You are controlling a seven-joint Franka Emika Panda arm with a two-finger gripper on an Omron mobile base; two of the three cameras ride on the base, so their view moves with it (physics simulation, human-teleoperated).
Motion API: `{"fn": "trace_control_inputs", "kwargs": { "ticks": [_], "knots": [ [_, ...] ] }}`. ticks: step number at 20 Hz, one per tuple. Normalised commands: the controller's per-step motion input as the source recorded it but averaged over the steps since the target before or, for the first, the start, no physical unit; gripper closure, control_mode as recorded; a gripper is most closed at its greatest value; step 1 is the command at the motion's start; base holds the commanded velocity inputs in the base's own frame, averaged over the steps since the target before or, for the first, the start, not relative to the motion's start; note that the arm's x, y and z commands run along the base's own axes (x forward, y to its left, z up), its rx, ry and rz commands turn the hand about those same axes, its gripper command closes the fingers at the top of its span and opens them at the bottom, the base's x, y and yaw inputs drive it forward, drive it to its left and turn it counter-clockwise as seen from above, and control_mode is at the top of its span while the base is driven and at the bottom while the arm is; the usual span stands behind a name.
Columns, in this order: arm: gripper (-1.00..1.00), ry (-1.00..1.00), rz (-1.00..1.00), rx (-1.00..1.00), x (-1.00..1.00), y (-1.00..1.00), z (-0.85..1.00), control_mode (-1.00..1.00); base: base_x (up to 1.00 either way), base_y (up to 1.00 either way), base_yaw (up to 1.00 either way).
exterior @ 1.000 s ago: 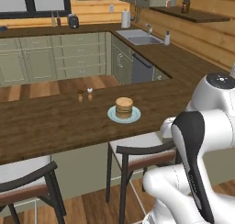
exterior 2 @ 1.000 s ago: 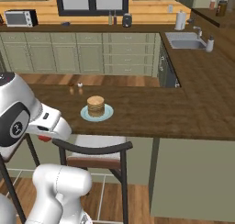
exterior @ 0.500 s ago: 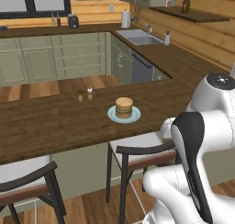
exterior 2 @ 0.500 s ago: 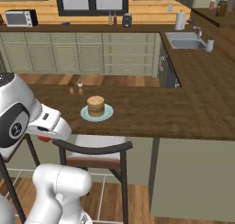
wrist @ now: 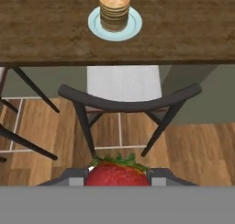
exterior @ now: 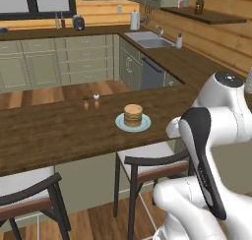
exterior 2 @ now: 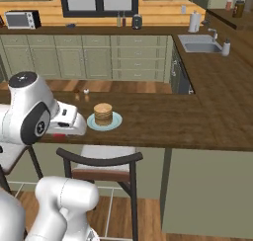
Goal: Take the strawberry from the fridge and place it on top of the pancake, located on the dining counter.
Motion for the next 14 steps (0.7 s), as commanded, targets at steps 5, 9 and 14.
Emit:
{"fn": "trace_control_inputs", "kwargs": {
  "ticks": [5, 9, 14],
  "knots": [
    [1.0, -0.06, 0.18, 0.0, 1.0, 0.0, 0.0, -1.0, 0.0, 0.0, 0.0],
    [1.0, 0.01, 0.03, 0.01, 1.0, 0.01, 0.0, -1.0, 0.0, 0.0, 0.0],
    [1.0, 0.03, 0.0, -0.05, 1.0, 0.2, 0.0, -1.0, 0.0, 0.0, 0.0]
  ]
}}
